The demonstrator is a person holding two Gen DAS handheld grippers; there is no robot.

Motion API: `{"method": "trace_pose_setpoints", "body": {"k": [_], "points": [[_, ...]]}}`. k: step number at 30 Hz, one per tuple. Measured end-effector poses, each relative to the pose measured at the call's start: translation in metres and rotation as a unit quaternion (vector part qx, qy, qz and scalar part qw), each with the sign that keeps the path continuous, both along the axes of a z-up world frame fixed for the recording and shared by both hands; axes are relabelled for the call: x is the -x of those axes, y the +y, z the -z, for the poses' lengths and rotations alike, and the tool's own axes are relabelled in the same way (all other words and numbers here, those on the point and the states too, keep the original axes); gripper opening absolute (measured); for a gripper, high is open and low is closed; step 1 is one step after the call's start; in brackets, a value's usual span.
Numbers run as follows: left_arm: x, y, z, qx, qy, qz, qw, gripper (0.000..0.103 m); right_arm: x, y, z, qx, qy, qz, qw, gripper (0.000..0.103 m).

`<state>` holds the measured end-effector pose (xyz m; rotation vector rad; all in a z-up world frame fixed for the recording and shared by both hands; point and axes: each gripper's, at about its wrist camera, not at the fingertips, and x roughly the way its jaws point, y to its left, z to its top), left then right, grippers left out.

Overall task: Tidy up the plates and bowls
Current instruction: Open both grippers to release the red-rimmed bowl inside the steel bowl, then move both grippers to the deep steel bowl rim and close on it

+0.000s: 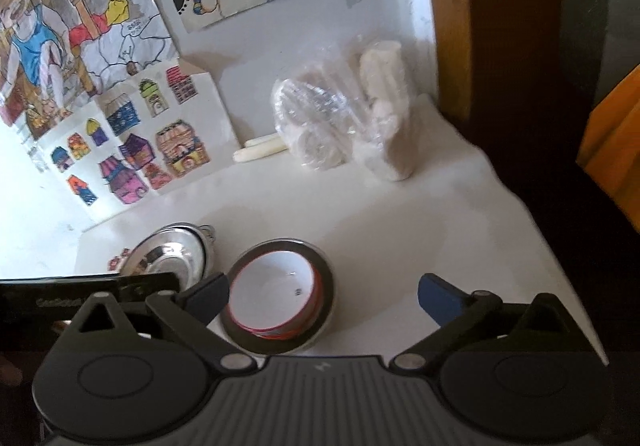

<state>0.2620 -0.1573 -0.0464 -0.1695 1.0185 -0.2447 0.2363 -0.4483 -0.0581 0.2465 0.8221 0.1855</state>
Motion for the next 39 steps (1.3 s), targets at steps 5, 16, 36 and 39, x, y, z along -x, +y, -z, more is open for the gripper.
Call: {"method": "trace_pose_setpoints", "body": {"k": [5,16,36,39], "points": [[0.008,0.009,0.004,-0.009,0.006,-0.007,0.9999,0.102,0.008,0.004,-0.003,0.056,0.003,0.017,0.998,0.103],[0.006,0.016,0.014,-0.039,0.037,-0.02,0.9984,0.102,-0.001,0.014,0.006,0.103,0.047,0.001,0.994,0.103],[-0.011,-0.01,0.041,-0.097,0.111,-0.089,0.985,0.102,-0.065,-0.012,0.048,0.098,0.123,-0.079,0.984,0.103],[-0.011,-0.012,0.042,-0.107,0.118,-0.106,0.9815,0.102,-0.077,-0.018,0.052,0.095,0.127,-0.093,0.983,0.103]]}}
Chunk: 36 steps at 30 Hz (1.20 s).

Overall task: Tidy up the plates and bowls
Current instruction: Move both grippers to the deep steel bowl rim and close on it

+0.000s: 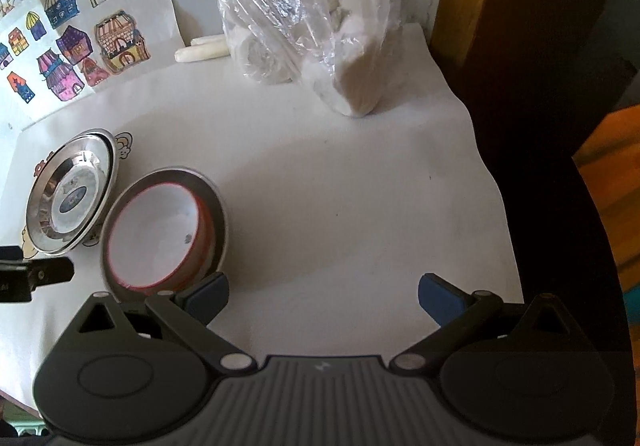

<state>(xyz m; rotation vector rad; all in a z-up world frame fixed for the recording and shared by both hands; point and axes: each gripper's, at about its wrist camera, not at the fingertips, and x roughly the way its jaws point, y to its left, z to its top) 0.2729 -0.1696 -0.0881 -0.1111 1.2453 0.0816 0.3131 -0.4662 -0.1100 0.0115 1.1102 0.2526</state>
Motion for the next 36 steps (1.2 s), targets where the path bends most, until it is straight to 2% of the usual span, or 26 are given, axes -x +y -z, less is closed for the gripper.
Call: {"method": "trace_pose_setpoints", "body": {"k": [5,12,17,36], "points": [[0.002,-0.003,0.002,-0.009,0.012,-0.034,0.9993,0.102,-0.015,-0.004,0.007,-0.007,0.009,-0.023,1.0,0.103],[0.001,-0.011,0.003,0.002,0.007,-0.068,0.9976,0.102,-0.021,0.005,0.004,-0.023,-0.027,-0.111,0.993,0.103],[0.002,-0.017,0.008,-0.001,0.01,-0.087,0.9962,0.102,-0.029,0.016,0.006,-0.015,-0.034,-0.146,0.989,0.103],[-0.012,-0.036,0.023,-0.023,0.036,-0.102,0.9938,0.102,-0.042,0.022,0.018,-0.008,-0.021,-0.181,0.983,0.103]]}}
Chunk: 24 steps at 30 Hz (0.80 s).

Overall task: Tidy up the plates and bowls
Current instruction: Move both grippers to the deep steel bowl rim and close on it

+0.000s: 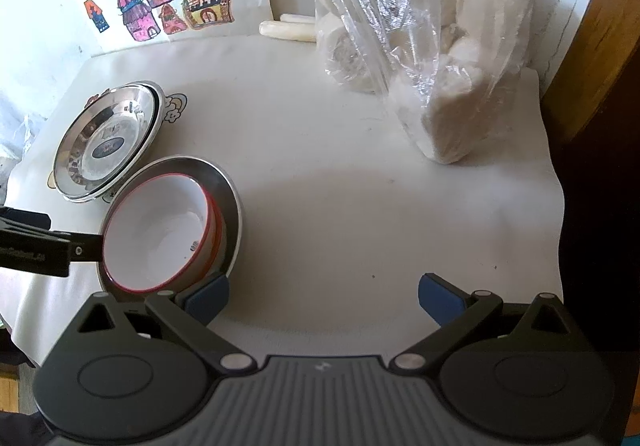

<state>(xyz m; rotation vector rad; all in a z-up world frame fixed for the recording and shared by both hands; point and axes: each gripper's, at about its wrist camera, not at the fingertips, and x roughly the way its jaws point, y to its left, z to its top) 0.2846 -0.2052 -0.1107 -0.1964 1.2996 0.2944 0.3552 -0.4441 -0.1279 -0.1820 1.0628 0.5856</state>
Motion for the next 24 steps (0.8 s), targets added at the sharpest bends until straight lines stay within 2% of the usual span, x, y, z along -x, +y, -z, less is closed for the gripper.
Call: {"method": "trace_pose_setpoints", "body": {"k": [7,24], "points": [[-0.003,-0.002,0.003,-0.003,0.008,0.0,1.0,0.102,-0.004,0.003,0.0,-0.006,0.003,-0.005,1.0,0.103],[-0.01,-0.003,0.011,-0.017,0.025,-0.02,0.9993,0.102,-0.012,0.023,0.005,0.02,-0.006,-0.025,0.999,0.103]]}}
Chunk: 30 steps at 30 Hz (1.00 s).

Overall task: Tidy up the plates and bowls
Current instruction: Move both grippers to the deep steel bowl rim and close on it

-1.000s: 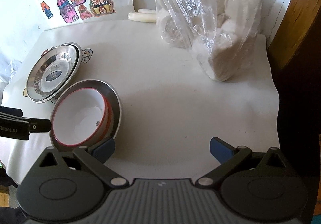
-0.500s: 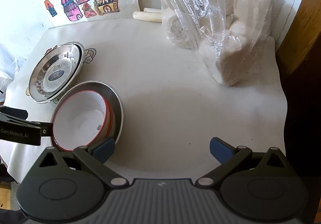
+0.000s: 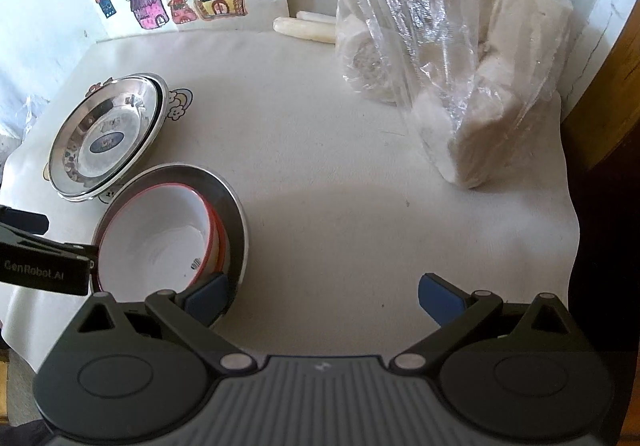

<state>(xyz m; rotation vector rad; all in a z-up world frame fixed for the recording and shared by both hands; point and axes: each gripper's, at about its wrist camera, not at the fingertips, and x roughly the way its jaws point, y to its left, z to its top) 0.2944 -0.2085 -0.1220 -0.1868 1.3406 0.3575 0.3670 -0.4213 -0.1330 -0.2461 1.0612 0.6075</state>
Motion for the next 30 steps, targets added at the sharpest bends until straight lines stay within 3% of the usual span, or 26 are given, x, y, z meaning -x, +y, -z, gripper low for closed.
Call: {"method": "trace_pose_setpoints", "body": {"k": [21,30], "points": [[-0.0048,-0.0045,0.0048,-0.014,0.013,0.005,0.9998,0.102,-0.0023,0.0022,0.007,-0.004,-0.017,-0.007,1.0,0.102],[-0.0044,-0.005,0.0037,-0.006,0.006,0.012,0.9999,0.097,-0.0013,-0.0008,0.0068,-0.029,0.004,0.001,1.0,0.092]]}}
